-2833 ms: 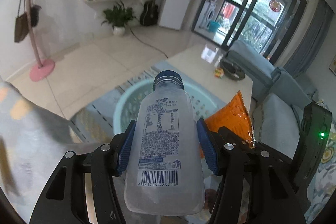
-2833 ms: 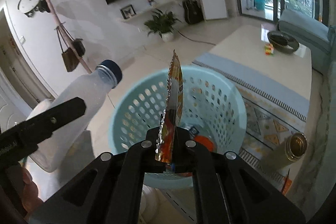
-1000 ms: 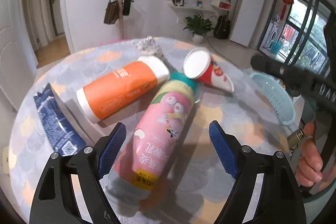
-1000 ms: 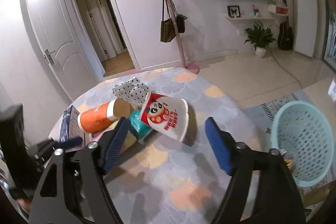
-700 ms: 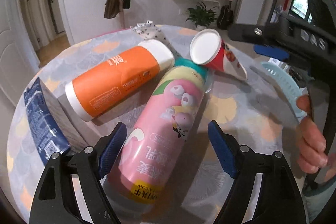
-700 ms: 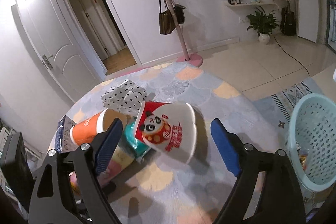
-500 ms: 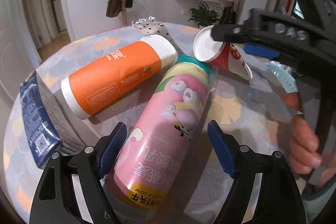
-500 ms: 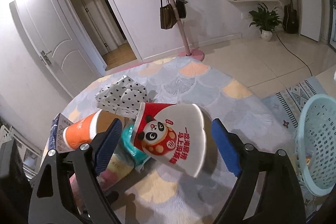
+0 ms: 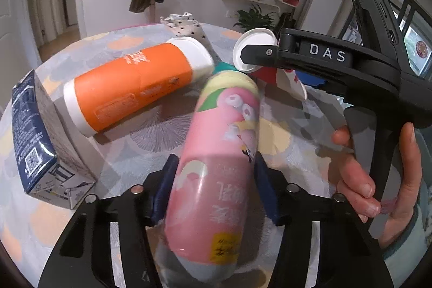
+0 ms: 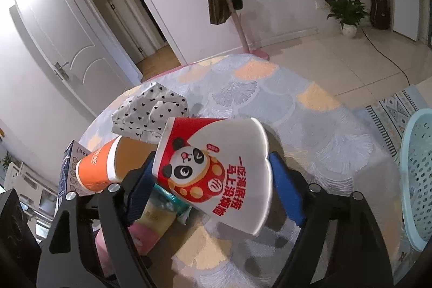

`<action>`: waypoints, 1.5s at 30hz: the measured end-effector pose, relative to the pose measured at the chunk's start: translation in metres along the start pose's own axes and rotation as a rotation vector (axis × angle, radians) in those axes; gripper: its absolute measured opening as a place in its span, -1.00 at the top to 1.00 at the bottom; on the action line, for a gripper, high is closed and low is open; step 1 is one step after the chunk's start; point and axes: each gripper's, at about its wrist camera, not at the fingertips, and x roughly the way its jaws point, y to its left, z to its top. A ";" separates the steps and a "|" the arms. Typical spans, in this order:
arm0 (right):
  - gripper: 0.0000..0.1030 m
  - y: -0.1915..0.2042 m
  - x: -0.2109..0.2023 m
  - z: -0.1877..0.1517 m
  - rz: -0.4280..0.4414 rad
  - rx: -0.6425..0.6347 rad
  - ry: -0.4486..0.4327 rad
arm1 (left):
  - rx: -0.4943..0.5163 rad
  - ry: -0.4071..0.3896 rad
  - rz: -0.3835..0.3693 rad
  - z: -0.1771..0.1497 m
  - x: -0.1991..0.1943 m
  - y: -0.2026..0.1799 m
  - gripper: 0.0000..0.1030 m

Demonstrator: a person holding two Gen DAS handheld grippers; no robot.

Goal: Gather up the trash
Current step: 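Grasp the red-white paper cup with the right tool while the left tool grasps the pink bottle, then carry both items over the blue basket and open both tools to drop them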

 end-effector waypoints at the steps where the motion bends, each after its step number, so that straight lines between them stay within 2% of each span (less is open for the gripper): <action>1: -0.47 0.002 -0.003 -0.001 -0.002 -0.013 -0.014 | -0.003 0.000 0.002 -0.001 -0.001 -0.001 0.04; 7: -0.45 0.009 -0.027 -0.010 -0.003 -0.078 -0.108 | -0.011 -0.040 -0.008 -0.006 -0.010 -0.003 0.09; 13: -0.45 0.008 -0.069 -0.015 -0.002 -0.099 -0.203 | -0.032 -0.145 -0.084 -0.001 -0.036 -0.005 0.09; 18: -0.45 0.000 -0.112 -0.016 -0.033 -0.106 -0.289 | -0.025 -0.210 -0.128 0.008 -0.057 -0.024 0.09; 23: -0.45 -0.021 -0.156 -0.017 -0.096 -0.092 -0.362 | 0.027 -0.236 -0.155 0.023 -0.066 -0.056 0.09; 27: -0.45 -0.049 -0.182 -0.019 -0.235 -0.062 -0.383 | 0.087 -0.244 -0.214 0.040 -0.066 -0.094 0.09; 30: -0.45 -0.076 -0.202 -0.025 -0.285 -0.021 -0.408 | 0.128 -0.236 -0.269 0.052 -0.059 -0.122 0.09; 34: -0.46 -0.118 -0.217 -0.030 -0.356 0.054 -0.414 | 0.171 -0.198 -0.320 0.070 -0.035 -0.163 0.10; 37: -0.46 -0.161 -0.219 -0.035 -0.449 0.154 -0.364 | 0.193 -0.144 -0.371 0.081 -0.008 -0.194 0.10; 40: -0.46 -0.202 -0.212 -0.040 -0.506 0.240 -0.291 | 0.217 -0.081 -0.394 0.090 0.026 -0.226 0.10; 45: -0.46 -0.260 -0.201 -0.059 -0.522 0.324 -0.214 | 0.249 -0.028 -0.409 0.094 0.074 -0.270 0.10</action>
